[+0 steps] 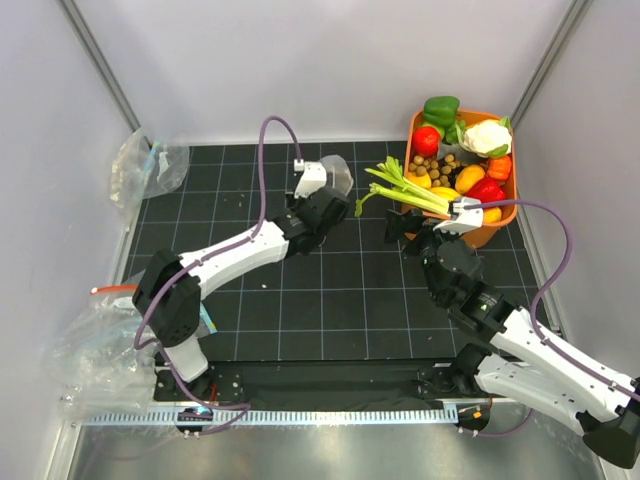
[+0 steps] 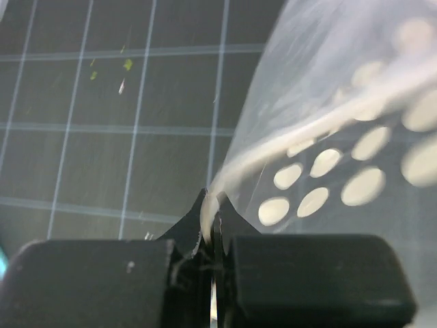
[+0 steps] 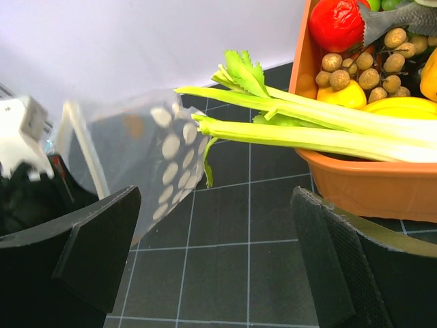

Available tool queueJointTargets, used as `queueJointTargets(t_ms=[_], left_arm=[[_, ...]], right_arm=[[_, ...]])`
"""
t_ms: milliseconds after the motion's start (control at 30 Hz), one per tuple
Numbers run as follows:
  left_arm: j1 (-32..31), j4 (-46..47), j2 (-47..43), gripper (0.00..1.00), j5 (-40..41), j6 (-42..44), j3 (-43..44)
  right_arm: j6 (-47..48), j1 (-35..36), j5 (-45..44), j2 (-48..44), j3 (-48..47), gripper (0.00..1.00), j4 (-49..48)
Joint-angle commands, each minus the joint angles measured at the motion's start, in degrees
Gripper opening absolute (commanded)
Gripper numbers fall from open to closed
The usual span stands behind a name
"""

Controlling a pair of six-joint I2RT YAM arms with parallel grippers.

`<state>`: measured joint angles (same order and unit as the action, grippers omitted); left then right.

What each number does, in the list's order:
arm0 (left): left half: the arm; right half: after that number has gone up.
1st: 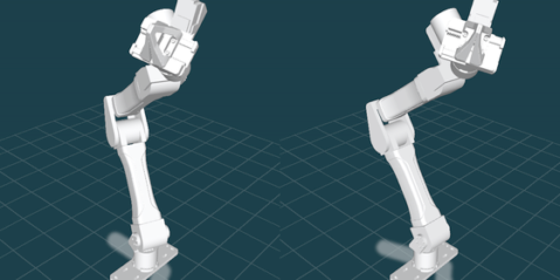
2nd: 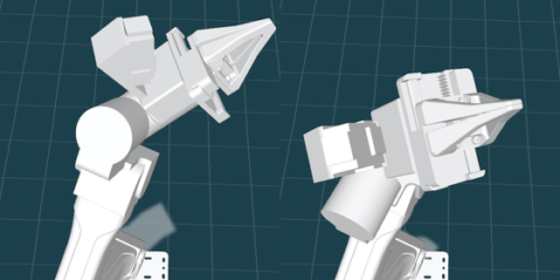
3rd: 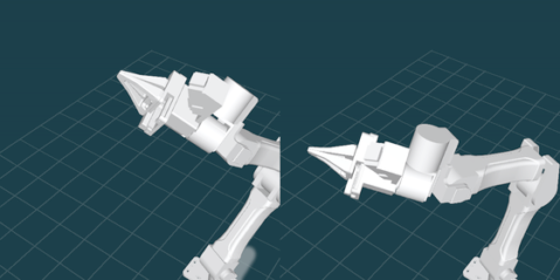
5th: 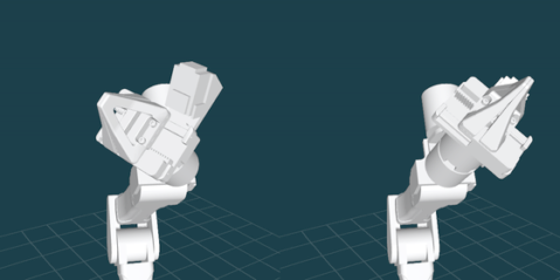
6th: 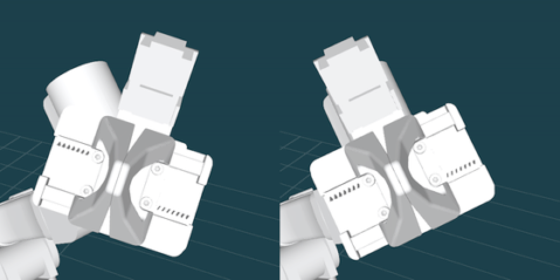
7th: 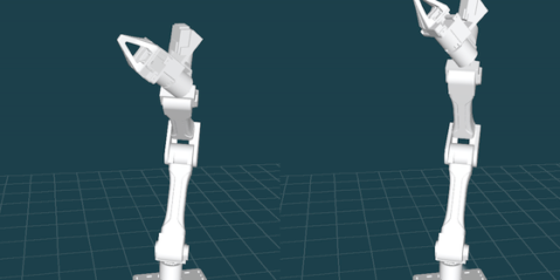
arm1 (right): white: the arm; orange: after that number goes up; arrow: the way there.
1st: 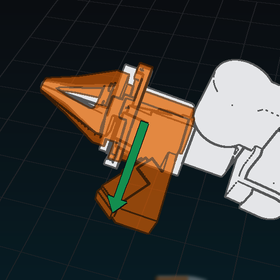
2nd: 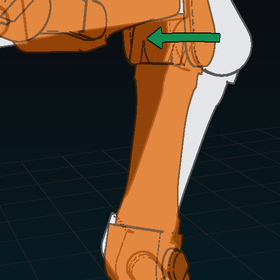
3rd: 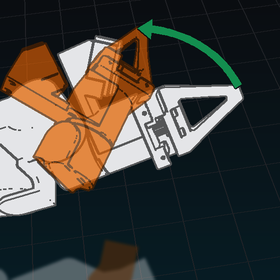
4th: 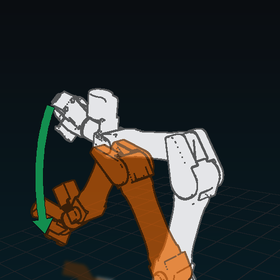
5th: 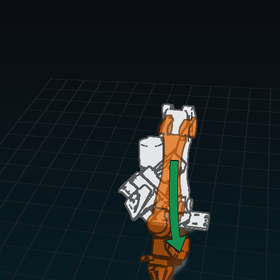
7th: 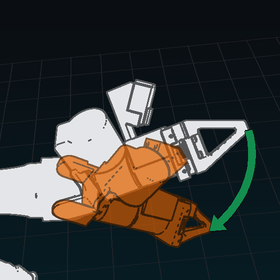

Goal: Place the food in the zip-top bag and seal the zipper
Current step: Pick up the zipper food storage bag at the center of the board, then pick up the fake vegetable from the bin.

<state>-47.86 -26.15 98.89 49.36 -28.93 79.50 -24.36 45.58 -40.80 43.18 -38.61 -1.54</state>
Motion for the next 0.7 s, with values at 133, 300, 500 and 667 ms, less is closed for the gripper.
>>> queueJointTargets(t_ms=[133, 300, 500, 667], left_arm=[[-2.2, -6.7, -7.3, 0.00, 12.3, -8.1, -3.0], [-2.3, -7.2, -11.9, 0.00, 10.4, -13.3, -6.1], [-2.4, -1.1, -14.4, 0.00, 9.5, -3.9, -10.1], [-2.3, 5.3, -17.3, 0.00, 9.1, 0.2, -13.1]], right_arm=[[-1.3, 0.0, -3.6, 1.2, -1.4, 1.00, -0.1], [-1.5, 0.0, -3.9, 1.1, -0.7, 1.00, -0.9], [7.2, 0.0, -3.1, 3.0, 3.1, 1.00, -9.2], [14.3, 0.1, -6.7, 8.4, 1.9, 1.00, -11.8]])
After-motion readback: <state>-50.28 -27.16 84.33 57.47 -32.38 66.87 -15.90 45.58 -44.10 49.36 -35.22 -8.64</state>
